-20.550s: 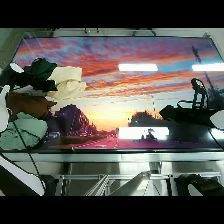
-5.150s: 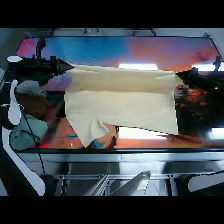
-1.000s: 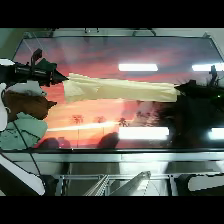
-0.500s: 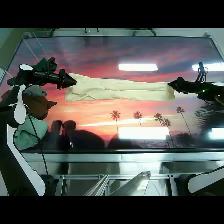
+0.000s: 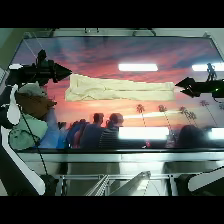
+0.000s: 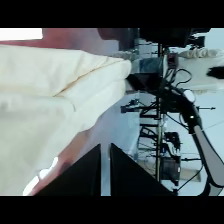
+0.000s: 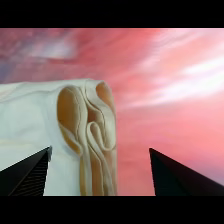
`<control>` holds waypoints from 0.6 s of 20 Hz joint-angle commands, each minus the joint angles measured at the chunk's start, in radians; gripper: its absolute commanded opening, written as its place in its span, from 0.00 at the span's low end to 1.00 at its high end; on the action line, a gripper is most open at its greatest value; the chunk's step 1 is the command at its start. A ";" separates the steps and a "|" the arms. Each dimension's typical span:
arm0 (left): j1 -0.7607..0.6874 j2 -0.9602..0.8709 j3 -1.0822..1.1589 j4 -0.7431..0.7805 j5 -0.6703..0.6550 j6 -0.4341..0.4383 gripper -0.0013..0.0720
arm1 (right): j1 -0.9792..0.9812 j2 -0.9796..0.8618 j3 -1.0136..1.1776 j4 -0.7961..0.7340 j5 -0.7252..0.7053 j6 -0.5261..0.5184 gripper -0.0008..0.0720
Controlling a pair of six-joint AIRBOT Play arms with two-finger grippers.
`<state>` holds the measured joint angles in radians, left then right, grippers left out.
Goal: Fold the shirts.
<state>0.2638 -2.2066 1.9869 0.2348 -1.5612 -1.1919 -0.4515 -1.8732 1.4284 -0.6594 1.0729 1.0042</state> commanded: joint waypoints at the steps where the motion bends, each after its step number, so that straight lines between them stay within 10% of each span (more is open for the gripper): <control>1: -0.006 0.036 -0.037 -0.059 -0.021 0.025 0.02 | 0.033 -0.061 0.011 0.048 0.051 0.058 0.97; 3: -0.053 0.035 -0.024 -0.024 -0.029 0.025 0.02 | 0.069 -0.098 0.012 0.130 0.067 0.047 0.87; 7: -0.233 0.035 -0.006 0.151 0.034 0.024 0.02 | 0.126 -0.136 0.027 0.205 0.080 0.028 0.12; 12: -0.492 0.032 -0.006 0.449 0.360 -0.022 0.01 | 0.120 -0.120 0.041 0.204 0.135 0.013 0.04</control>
<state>-0.0921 -2.1731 1.9797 0.4904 -1.3991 -1.1786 -0.3336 -1.9987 1.4624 -0.4709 1.1728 1.0275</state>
